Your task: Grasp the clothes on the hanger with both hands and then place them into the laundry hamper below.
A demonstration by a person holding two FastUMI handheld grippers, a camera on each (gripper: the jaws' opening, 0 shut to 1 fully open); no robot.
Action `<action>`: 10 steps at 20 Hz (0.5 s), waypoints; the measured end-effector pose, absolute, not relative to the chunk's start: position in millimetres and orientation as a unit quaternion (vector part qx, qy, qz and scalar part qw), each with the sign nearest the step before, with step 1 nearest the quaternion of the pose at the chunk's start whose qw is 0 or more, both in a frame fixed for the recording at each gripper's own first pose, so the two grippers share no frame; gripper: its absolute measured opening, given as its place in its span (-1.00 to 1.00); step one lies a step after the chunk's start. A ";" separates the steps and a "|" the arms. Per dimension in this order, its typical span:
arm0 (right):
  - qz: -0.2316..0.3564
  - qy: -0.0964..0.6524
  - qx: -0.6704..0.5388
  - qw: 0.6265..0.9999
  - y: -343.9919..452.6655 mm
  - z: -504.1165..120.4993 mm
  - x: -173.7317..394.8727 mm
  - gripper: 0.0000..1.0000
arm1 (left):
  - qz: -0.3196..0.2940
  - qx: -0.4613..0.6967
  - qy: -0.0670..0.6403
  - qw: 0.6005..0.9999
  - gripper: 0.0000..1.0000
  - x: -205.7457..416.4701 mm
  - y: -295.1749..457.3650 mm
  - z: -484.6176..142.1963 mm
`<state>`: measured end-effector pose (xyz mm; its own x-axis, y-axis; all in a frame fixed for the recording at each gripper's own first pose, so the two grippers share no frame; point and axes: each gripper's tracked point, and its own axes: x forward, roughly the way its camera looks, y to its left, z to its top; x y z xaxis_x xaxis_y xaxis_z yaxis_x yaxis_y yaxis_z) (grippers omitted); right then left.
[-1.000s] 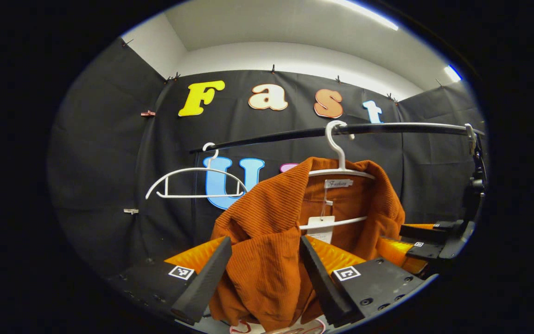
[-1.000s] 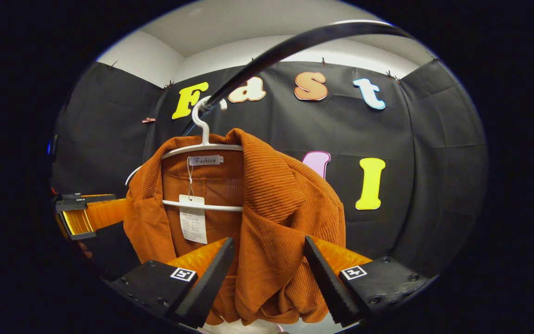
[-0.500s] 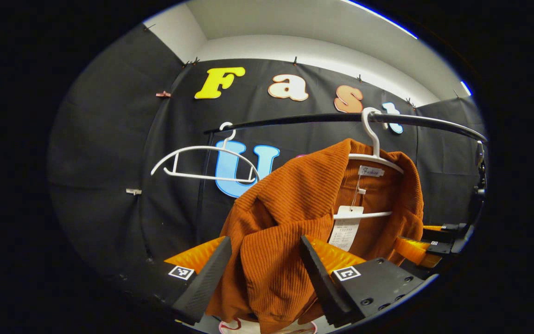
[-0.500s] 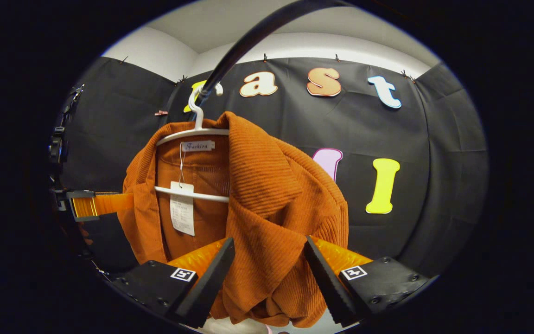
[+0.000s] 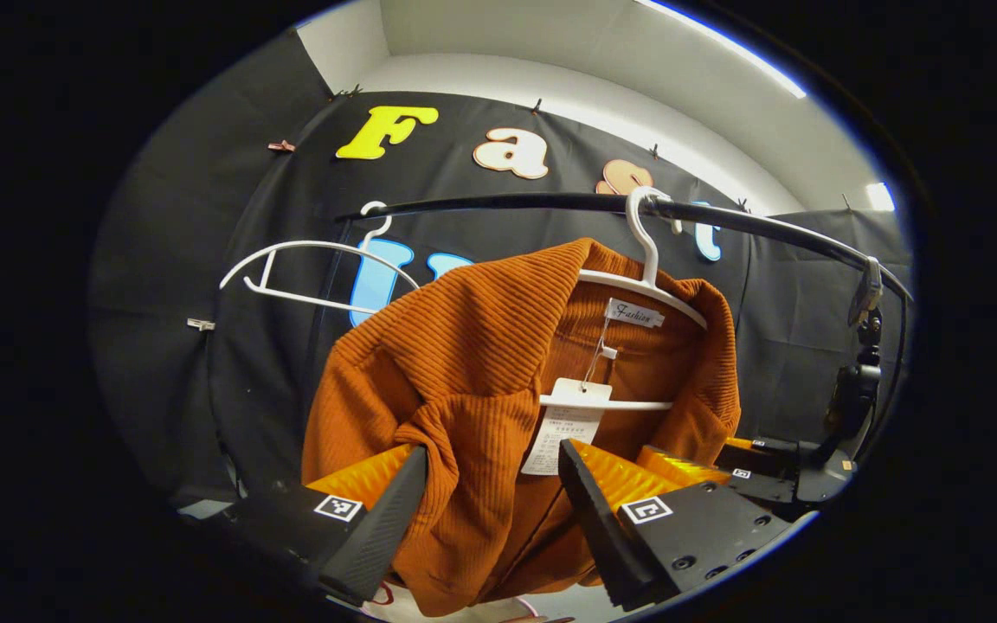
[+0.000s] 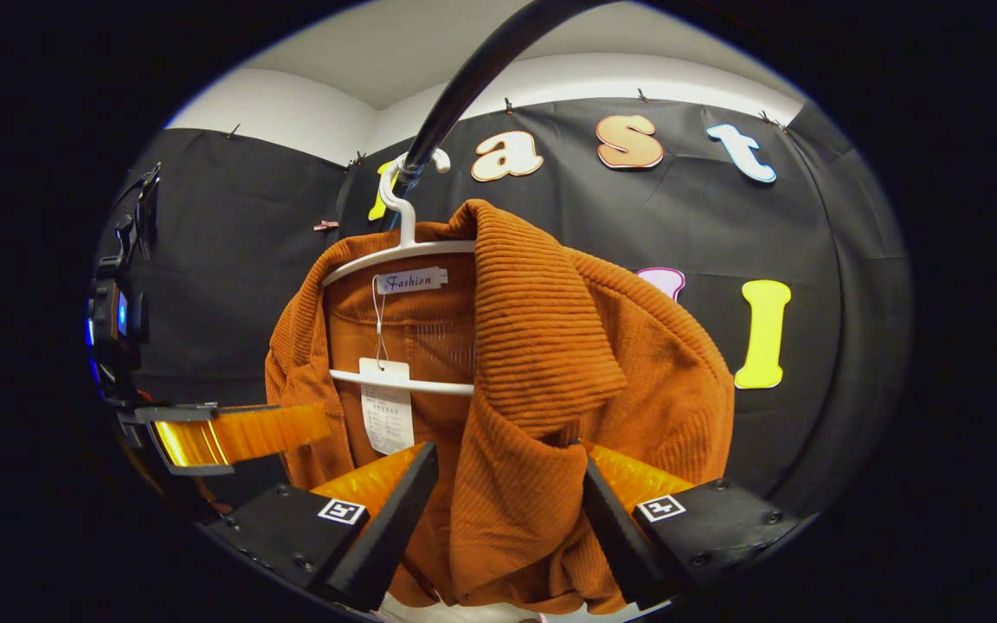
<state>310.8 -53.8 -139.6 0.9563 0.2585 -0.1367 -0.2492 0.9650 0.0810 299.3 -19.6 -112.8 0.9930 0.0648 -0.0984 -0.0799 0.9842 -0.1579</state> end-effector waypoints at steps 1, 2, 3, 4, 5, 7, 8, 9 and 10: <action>0.120 0.072 0.029 0.990 -56.3 -139.9 315.4 0.95 | 0.050 -0.076 0.046 0.995 0.86 304.3 -16.7 -113.3; 0.112 0.073 0.029 0.991 -58.8 -141.1 318.3 0.94 | 0.068 -0.070 0.044 0.994 0.85 307.9 -12.3 -115.3; 0.107 0.074 0.033 0.991 -61.7 -141.5 322.1 0.94 | 0.089 -0.064 0.042 0.993 0.86 310.4 -6.2 -115.7; 0.097 0.072 0.036 0.992 -66.7 -140.8 324.2 0.92 | 0.100 -0.061 0.040 0.992 0.85 315.4 -4.6 -117.3; 0.093 0.070 0.039 0.992 -69.5 -140.5 326.7 0.77 | 0.104 -0.059 0.040 0.992 0.85 321.0 -5.1 -118.9; 0.097 0.073 0.038 0.992 -67.6 -142.4 333.2 0.62 | 0.107 -0.053 0.040 0.992 0.86 330.9 -4.6 -119.8; 0.101 0.073 0.032 0.992 -67.6 -143.5 337.4 0.62 | 0.111 -0.051 0.039 0.992 0.80 333.0 -3.5 -119.4; 0.105 0.076 0.026 0.991 -67.6 -143.3 339.2 0.45 | 0.127 -0.050 0.036 0.990 0.60 332.3 3.5 -117.9; 0.113 0.081 0.023 0.990 -65.5 -147.4 341.6 0.21 | 0.165 -0.046 0.032 0.985 0.15 333.1 20.7 -117.7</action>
